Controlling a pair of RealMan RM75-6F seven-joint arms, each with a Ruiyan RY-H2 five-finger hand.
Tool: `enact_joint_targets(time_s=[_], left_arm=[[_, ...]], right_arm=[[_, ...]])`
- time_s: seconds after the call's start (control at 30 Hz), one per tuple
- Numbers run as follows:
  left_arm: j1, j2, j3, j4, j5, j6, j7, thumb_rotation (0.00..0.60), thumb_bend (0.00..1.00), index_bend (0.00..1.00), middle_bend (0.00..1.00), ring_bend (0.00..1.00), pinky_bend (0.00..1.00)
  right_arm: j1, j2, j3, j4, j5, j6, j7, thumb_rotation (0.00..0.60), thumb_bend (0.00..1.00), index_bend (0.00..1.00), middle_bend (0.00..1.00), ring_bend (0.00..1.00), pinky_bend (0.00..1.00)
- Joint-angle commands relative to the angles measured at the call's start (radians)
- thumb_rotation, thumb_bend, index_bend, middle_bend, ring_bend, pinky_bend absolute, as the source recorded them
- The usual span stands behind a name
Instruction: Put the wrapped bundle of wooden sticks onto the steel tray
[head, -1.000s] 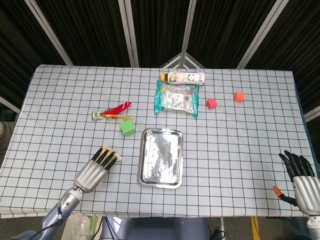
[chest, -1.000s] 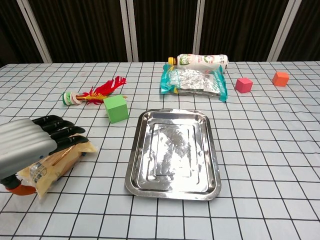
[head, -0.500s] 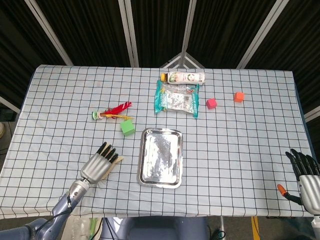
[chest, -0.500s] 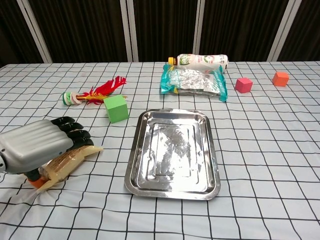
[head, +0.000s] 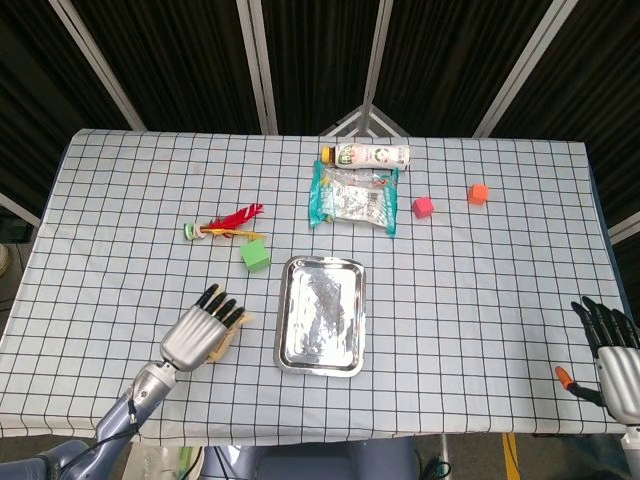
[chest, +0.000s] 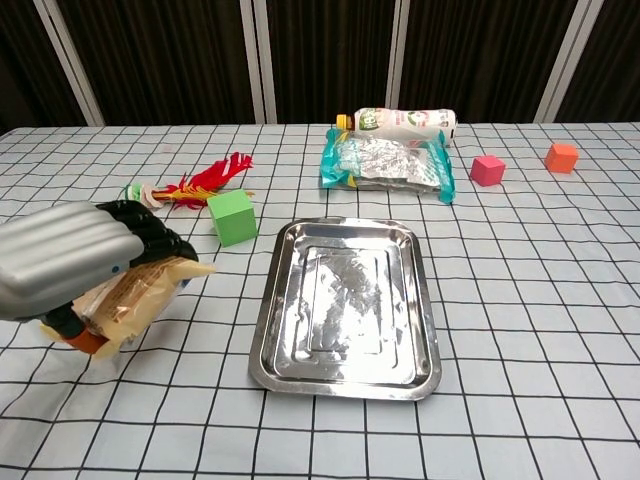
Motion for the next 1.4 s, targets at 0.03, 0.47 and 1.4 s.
enact_joint_targets(time_s=[0.03,0.47,1.4], left_arm=[[-0.012,0.034,-0.015,-0.052,0.003,0.011,-0.013,0.6,0.0,0.2,0.21,0.17,0.12],[-0.262,-0.193,-0.196,0.097,-0.133,-0.194,-0.04,0.6,0.0,0.2,0.21,0.16,0.12],[-0.316,-0.06,-0.148,-0.212,-0.401,-0.148,0.135,0.6,0.0,0.0,0.0,0.0,0.04]], right_arm=[[0.003,0.0,0.003,0.001,0.009,-0.009,0.002,0.6,0.31,0.0,0.0,0.0,0.0],[0.012,0.004,0.01,0.007,0.022,-0.029,0.019,0.6,0.31,0.0,0.0,0.0,0.0],[0.037,-0.009,0.008,0.02,0.031,-0.078,0.002,0.6,0.31,0.0,0.0,0.0,0.0]])
